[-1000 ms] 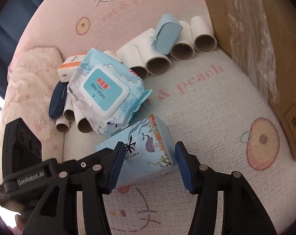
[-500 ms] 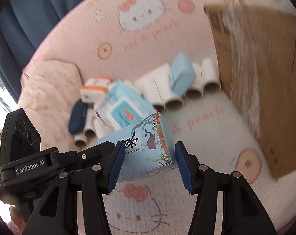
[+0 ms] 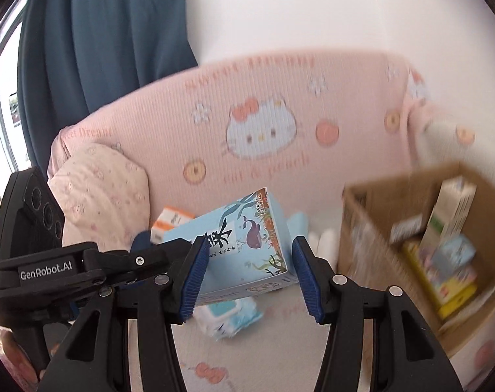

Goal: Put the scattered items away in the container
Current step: 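Carry the light-blue box with the right gripper over the cardboard box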

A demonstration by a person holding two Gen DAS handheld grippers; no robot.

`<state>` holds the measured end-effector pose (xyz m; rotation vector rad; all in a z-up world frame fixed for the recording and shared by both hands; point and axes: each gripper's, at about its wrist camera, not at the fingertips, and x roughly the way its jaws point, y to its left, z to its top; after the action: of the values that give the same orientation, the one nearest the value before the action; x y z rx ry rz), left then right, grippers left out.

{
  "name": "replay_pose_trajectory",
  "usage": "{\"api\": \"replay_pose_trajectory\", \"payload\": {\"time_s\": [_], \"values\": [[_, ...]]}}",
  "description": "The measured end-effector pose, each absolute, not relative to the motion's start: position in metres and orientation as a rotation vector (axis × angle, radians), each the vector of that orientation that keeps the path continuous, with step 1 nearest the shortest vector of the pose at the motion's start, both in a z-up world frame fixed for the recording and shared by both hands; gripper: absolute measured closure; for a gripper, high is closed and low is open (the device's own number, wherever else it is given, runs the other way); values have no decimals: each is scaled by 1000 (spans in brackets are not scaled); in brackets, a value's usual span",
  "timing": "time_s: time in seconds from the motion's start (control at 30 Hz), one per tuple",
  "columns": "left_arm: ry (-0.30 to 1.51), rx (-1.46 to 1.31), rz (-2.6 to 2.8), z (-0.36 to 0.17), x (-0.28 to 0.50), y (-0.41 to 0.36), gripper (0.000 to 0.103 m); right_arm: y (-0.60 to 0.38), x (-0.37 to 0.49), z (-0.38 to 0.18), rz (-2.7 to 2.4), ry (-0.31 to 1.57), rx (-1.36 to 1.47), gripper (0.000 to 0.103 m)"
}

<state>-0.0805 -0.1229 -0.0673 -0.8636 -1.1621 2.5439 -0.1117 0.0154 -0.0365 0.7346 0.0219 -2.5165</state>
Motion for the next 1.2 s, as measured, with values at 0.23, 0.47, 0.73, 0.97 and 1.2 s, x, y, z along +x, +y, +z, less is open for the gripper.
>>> {"api": "replay_pose_trajectory", "payload": {"time_s": [0.23, 0.47, 0.73, 0.97, 1.2], "values": [[-1141, -793, 2545, -41, -109, -106, 56, 23, -122, -6, -2562, 116, 648, 52], [-1158, -807, 2437, -37, -165, -75, 56, 44, -148, 12, -2657, 295, 641, 52], [-1145, -843, 2370, -33, -221, -24, 56, 102, -184, 30, -2718, 287, 668, 52], [-1091, -934, 2315, -35, -271, 29, 56, 156, -214, 32, -2749, 310, 770, 52], [-999, -1021, 2306, -47, -304, 76, 56, 204, -239, 18, -2772, 260, 881, 52]]}}
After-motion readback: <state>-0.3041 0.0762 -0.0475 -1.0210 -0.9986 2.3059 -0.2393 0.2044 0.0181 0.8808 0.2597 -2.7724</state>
